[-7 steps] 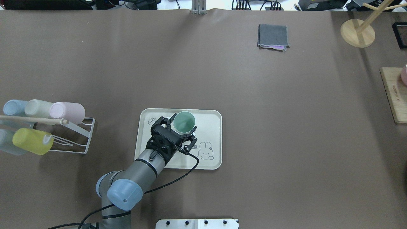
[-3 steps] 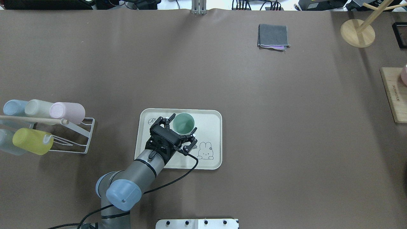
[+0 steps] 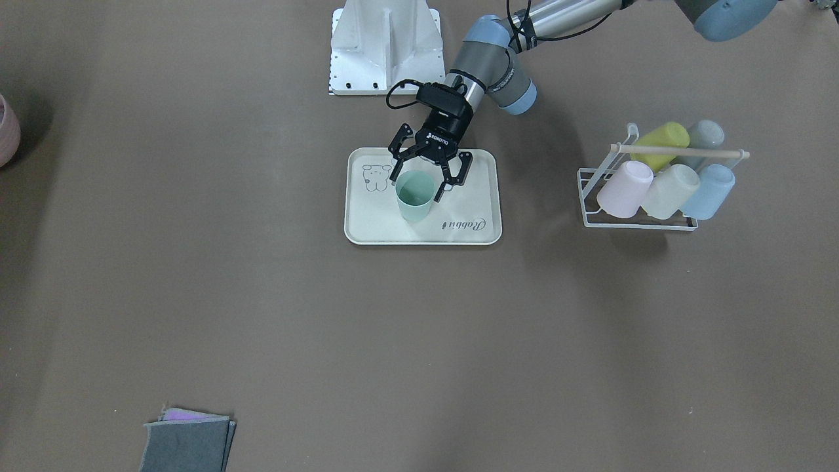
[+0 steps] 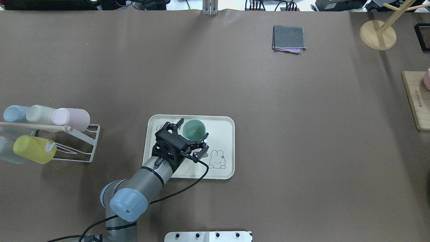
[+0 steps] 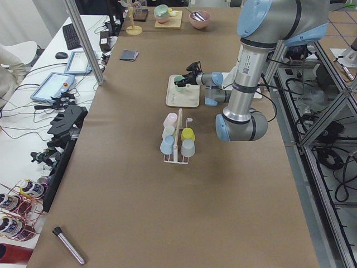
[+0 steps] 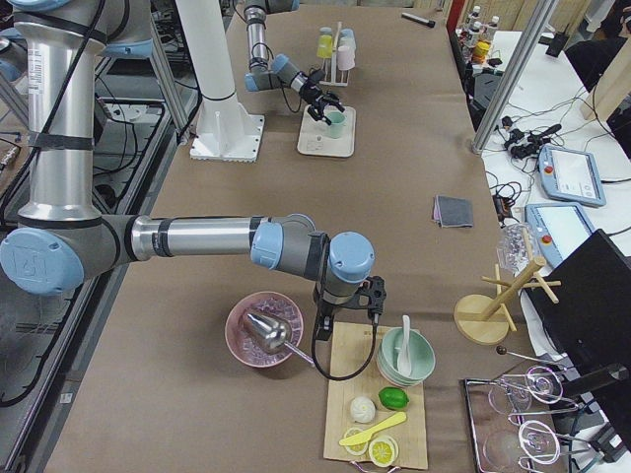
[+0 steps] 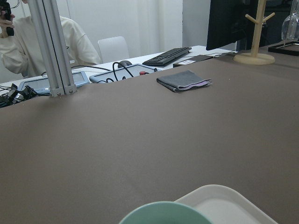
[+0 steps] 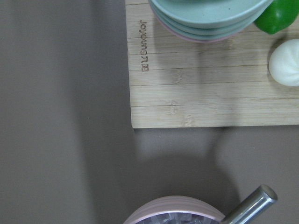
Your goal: Pick up and place green cup on tray
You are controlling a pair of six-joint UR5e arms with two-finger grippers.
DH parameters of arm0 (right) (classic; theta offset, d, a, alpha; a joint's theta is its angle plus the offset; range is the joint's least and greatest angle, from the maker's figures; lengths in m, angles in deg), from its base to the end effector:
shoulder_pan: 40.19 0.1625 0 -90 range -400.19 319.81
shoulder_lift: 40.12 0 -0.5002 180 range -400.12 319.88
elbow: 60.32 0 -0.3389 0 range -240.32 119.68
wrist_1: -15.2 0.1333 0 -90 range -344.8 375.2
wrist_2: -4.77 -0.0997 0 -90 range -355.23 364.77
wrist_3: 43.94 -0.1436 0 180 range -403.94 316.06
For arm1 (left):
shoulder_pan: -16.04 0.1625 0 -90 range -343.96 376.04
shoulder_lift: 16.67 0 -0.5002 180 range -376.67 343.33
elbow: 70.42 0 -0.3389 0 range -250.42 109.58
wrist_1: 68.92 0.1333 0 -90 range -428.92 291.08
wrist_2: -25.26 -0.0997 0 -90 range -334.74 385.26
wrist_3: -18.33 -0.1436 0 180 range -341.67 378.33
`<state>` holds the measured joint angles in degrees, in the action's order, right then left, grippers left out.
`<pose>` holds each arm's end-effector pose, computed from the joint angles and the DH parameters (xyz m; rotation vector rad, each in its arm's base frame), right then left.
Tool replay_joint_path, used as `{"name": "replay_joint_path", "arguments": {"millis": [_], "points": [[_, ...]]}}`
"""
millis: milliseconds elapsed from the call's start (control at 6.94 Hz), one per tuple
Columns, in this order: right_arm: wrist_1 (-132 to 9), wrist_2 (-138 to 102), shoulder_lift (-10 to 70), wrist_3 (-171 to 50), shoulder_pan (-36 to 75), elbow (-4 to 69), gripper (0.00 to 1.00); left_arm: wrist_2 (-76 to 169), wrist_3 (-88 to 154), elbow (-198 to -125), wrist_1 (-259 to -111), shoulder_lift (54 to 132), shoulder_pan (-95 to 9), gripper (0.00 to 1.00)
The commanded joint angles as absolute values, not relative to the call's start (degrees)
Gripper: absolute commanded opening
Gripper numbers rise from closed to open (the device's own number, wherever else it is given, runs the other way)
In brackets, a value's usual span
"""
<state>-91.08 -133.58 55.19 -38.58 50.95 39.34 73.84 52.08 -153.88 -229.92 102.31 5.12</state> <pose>0.0333 -0.3689 0.7488 -0.1477 -0.8502 0.0188 0.6019 -0.3486 0.3647 1.2936 0.9683 0.0213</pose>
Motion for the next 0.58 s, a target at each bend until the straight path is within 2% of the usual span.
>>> {"name": "replay_joint_path", "arguments": {"millis": [0,433], "points": [[-91.15,-133.22,55.15,-38.58,50.95,39.35,1.0,75.87,52.79,-157.33,-229.33,100.76,2.69,0.98],[-91.32,-132.87,54.89,-38.58,50.95,39.26,1.0,83.6,56.74,-159.36,-223.64,100.48,-3.36,0.98]]}}
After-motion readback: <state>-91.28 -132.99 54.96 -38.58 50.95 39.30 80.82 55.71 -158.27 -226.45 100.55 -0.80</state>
